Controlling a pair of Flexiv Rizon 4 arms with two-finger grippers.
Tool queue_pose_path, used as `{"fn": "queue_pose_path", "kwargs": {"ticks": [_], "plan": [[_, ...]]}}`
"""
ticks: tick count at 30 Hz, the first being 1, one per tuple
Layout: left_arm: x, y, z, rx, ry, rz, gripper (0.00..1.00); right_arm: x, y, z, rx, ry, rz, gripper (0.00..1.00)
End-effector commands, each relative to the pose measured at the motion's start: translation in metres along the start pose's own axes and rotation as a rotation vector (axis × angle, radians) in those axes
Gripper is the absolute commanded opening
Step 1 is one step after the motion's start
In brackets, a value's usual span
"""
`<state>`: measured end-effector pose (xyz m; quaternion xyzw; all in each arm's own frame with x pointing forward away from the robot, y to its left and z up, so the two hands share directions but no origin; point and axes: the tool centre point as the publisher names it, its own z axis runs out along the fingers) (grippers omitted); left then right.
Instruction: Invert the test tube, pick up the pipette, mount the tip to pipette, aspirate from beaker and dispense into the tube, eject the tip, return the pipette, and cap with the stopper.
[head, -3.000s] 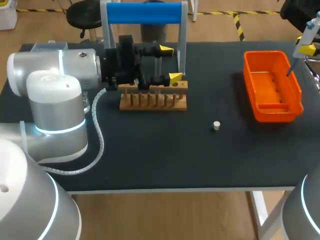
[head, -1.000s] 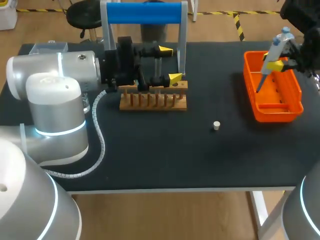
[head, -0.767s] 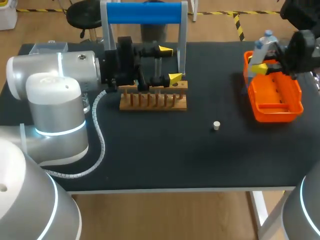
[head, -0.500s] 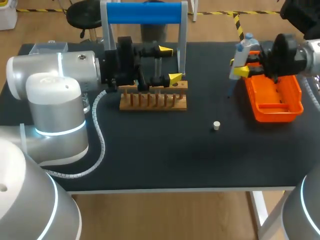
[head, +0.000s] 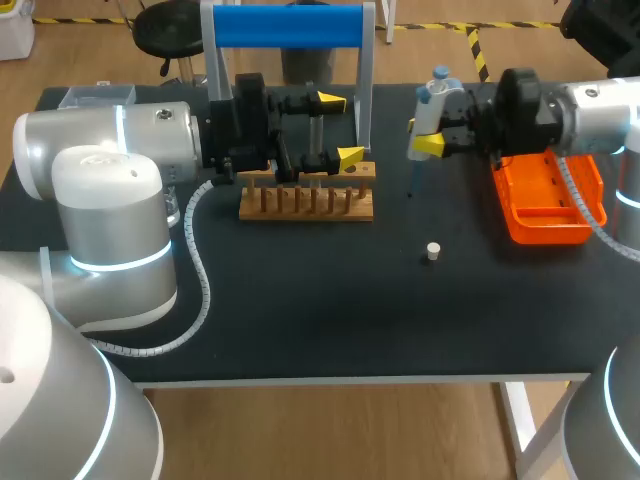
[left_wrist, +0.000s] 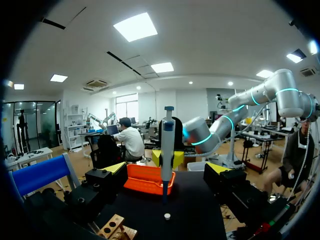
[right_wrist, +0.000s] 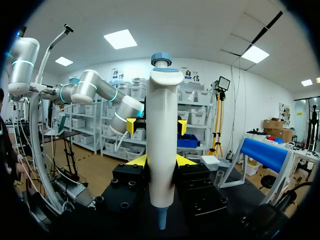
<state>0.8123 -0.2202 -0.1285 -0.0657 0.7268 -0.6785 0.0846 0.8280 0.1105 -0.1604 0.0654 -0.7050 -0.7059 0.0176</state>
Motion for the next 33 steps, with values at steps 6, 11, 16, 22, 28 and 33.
{"fn": "queue_pose_path", "kwargs": {"ticks": [6, 11, 16, 22, 28, 33], "plan": [[0.002, 0.002, 0.001, 0.004, -0.006, 0.002, 1.0, -0.002, -0.01, 0.039, -0.003, 0.035, 0.002, 0.0], [0.002, 0.002, 0.001, 0.004, -0.006, 0.002, 1.0, -0.002, -0.012, 0.055, -0.003, 0.049, 0.006, 0.0], [0.002, 0.002, 0.001, 0.004, -0.006, 0.002, 1.0, 0.0, -0.013, 0.069, -0.001, 0.062, 0.005, 0.0], [0.002, 0.002, 0.001, 0.004, -0.006, 0.002, 1.0, 0.001, -0.012, 0.081, -0.003, 0.068, 0.001, 0.0], [0.002, 0.002, 0.001, 0.004, -0.006, 0.002, 1.0, 0.002, -0.011, 0.088, -0.002, 0.068, -0.013, 0.0], [0.002, 0.002, 0.001, 0.004, -0.006, 0.002, 0.55, 0.003, -0.01, 0.093, -0.001, 0.063, -0.022, 0.0]]}}
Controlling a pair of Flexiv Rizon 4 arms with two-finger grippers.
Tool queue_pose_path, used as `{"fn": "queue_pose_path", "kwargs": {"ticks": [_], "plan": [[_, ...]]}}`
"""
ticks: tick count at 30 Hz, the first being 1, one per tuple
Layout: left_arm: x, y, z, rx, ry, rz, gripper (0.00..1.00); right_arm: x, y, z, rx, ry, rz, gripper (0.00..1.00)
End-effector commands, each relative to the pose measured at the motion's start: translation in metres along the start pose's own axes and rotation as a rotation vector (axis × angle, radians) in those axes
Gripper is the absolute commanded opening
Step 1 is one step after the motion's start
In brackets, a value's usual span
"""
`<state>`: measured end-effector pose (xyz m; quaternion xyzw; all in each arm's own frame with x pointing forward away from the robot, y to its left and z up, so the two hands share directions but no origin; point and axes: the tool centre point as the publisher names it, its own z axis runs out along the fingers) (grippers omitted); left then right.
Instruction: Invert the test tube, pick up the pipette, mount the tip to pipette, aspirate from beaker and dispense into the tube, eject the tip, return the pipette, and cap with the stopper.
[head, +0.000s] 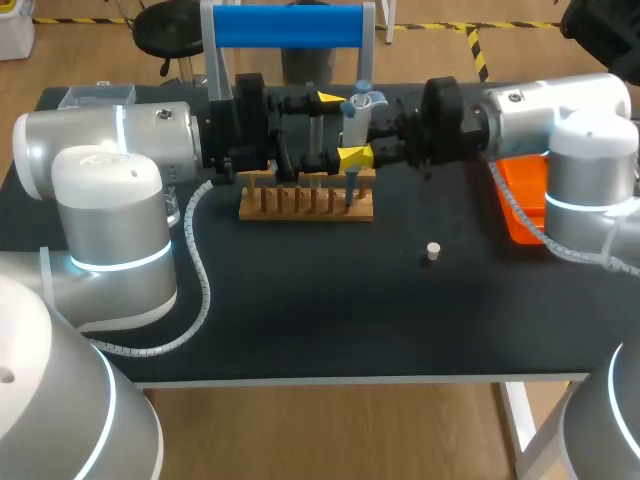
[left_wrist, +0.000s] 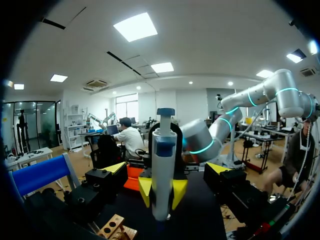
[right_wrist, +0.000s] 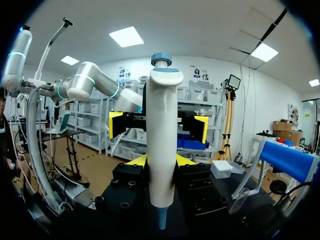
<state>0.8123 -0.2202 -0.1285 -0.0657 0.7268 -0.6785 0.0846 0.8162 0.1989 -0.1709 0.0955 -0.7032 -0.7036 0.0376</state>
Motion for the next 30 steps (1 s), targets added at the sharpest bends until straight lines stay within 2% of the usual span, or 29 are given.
{"fn": "queue_pose_path", "kwargs": {"ticks": [1, 21, 24, 30], "plan": [[0.002, 0.002, 0.001, 0.004, -0.006, 0.002, 0.47, 0.001, 0.001, 0.004, -0.001, -0.012, -0.007, 0.0], [0.002, 0.002, 0.001, 0.004, -0.006, 0.002, 0.48, 0.001, 0.004, 0.012, -0.006, -0.023, -0.018, 0.0], [0.002, 0.002, 0.001, 0.004, -0.006, 0.002, 0.44, 0.001, 0.004, 0.013, -0.007, -0.023, -0.018, 0.0], [0.002, 0.002, 0.001, 0.004, -0.006, 0.002, 0.25, 0.001, 0.004, 0.015, -0.01, -0.02, -0.016, 0.0]]}}
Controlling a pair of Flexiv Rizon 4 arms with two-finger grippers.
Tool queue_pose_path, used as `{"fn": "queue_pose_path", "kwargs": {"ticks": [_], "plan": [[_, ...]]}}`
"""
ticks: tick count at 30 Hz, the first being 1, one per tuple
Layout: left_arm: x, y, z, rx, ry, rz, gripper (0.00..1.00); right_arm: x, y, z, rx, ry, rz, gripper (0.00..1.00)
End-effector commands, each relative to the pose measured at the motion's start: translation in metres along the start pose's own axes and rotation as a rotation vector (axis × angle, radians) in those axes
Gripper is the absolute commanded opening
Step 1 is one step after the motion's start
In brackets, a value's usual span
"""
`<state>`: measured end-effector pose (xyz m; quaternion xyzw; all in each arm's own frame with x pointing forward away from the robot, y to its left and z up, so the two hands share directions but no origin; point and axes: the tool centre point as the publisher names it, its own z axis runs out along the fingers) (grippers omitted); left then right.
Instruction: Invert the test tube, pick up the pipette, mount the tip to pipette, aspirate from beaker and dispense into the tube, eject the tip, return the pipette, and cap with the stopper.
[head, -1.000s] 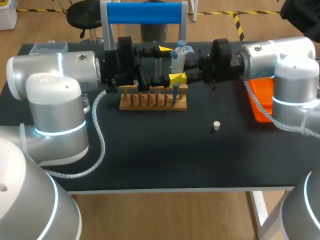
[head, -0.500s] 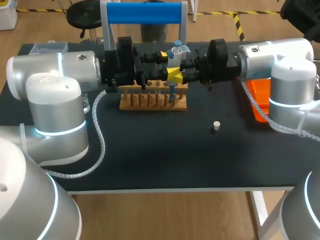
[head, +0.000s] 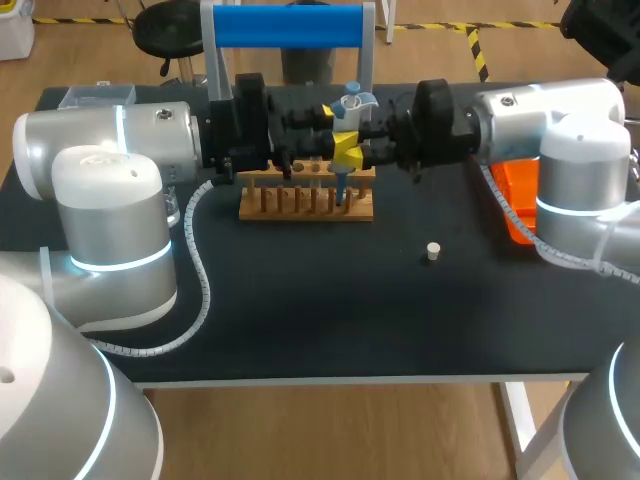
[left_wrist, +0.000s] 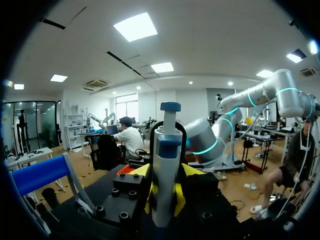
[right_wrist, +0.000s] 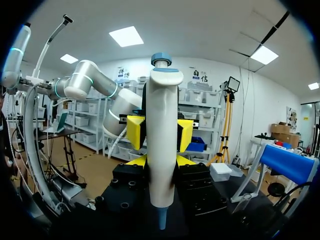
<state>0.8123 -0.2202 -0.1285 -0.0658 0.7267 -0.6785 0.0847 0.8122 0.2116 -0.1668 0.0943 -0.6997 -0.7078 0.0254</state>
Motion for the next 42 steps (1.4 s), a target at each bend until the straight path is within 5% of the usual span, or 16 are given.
{"fn": "queue_pose_path", "kwargs": {"ticks": [1, 4, 11, 13, 14, 15, 25, 31, 42], "plan": [[0.002, 0.002, 0.001, 0.004, -0.006, 0.002, 0.2, 0.0, 0.0, 0.002, -0.001, 0.0, 0.001, 0.0], [0.002, 0.002, 0.001, 0.004, -0.006, 0.002, 0.0, 0.0, 0.0, 0.002, -0.003, 0.001, 0.003, 0.0], [0.002, 0.002, 0.001, 0.004, -0.006, 0.002, 0.0, 0.0, 0.0, 0.002, -0.008, 0.01, 0.012, 0.0], [0.002, 0.002, 0.001, 0.004, -0.006, 0.002, 0.0, 0.0, 0.0, 0.002, -0.008, 0.011, 0.015, 0.31], [0.002, 0.002, 0.001, 0.004, -0.006, 0.002, 0.0, 0.001, 0.0, 0.001, -0.008, 0.011, 0.016, 0.57], [0.002, 0.002, 0.001, 0.004, -0.006, 0.002, 0.0, 0.001, 0.0, 0.0, -0.009, 0.012, 0.019, 1.0], [0.002, 0.002, 0.001, 0.004, -0.006, 0.002, 0.0, 0.006, 0.001, -0.028, -0.017, 0.016, 0.023, 1.0], [0.002, 0.002, 0.001, 0.004, -0.006, 0.002, 0.0, -0.006, 0.001, -0.067, -0.015, -0.043, 0.019, 1.0], [0.002, 0.002, 0.001, 0.004, -0.006, 0.002, 0.0, -0.075, -0.001, -0.095, 0.033, -0.179, 0.013, 1.0]]}}
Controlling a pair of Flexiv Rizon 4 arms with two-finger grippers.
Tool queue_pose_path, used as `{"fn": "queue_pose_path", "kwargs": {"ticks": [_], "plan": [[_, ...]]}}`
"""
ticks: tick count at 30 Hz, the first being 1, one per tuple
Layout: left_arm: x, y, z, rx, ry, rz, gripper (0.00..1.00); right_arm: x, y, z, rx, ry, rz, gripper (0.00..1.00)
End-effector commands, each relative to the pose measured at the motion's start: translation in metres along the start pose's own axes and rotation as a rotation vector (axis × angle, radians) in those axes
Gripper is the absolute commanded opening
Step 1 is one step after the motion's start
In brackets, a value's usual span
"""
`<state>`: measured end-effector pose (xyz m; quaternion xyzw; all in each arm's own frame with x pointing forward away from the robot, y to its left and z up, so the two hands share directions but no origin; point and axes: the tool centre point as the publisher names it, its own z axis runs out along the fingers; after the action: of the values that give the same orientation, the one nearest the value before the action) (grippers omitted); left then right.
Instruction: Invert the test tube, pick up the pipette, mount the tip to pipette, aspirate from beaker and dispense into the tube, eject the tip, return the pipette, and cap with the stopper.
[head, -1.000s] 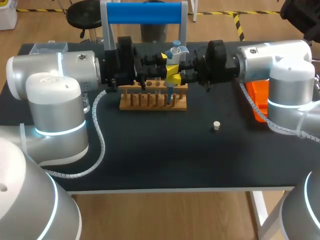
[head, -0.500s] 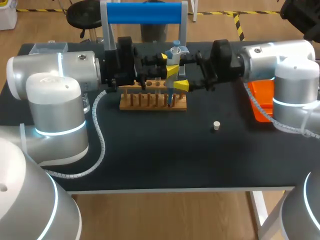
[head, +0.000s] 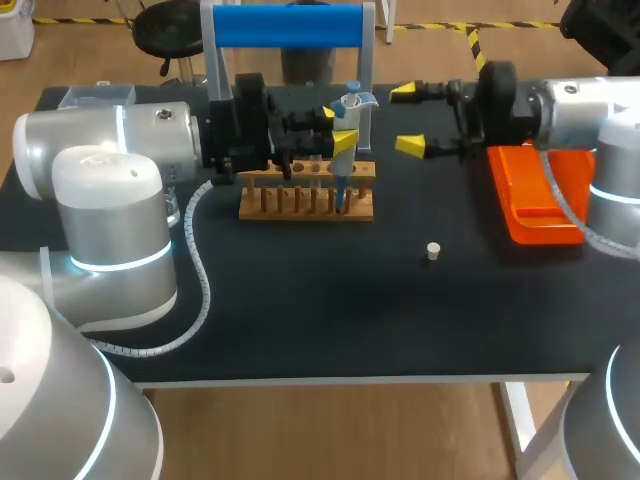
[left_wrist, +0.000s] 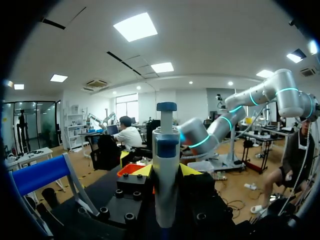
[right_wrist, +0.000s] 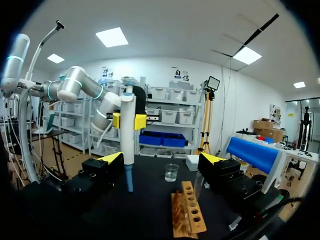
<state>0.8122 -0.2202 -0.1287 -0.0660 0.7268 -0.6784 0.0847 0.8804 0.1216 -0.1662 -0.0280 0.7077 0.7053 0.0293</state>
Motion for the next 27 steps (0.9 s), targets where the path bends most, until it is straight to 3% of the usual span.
{"fn": "queue_pose_path", "kwargs": {"ticks": [1, 11, 27], "plan": [[0.001, 0.001, 0.001, 0.005, -0.006, 0.003, 0.0, -0.029, 0.004, 0.011, 0.018, -0.02, -0.012, 1.0], [0.001, 0.001, 0.001, 0.005, -0.006, 0.003, 0.0, -0.088, -0.007, 0.037, 0.061, -0.132, 0.008, 1.0], [0.001, 0.001, 0.001, 0.005, -0.006, 0.003, 0.0, -0.146, -0.043, 0.054, 0.143, -0.258, 0.06, 1.0]]}}
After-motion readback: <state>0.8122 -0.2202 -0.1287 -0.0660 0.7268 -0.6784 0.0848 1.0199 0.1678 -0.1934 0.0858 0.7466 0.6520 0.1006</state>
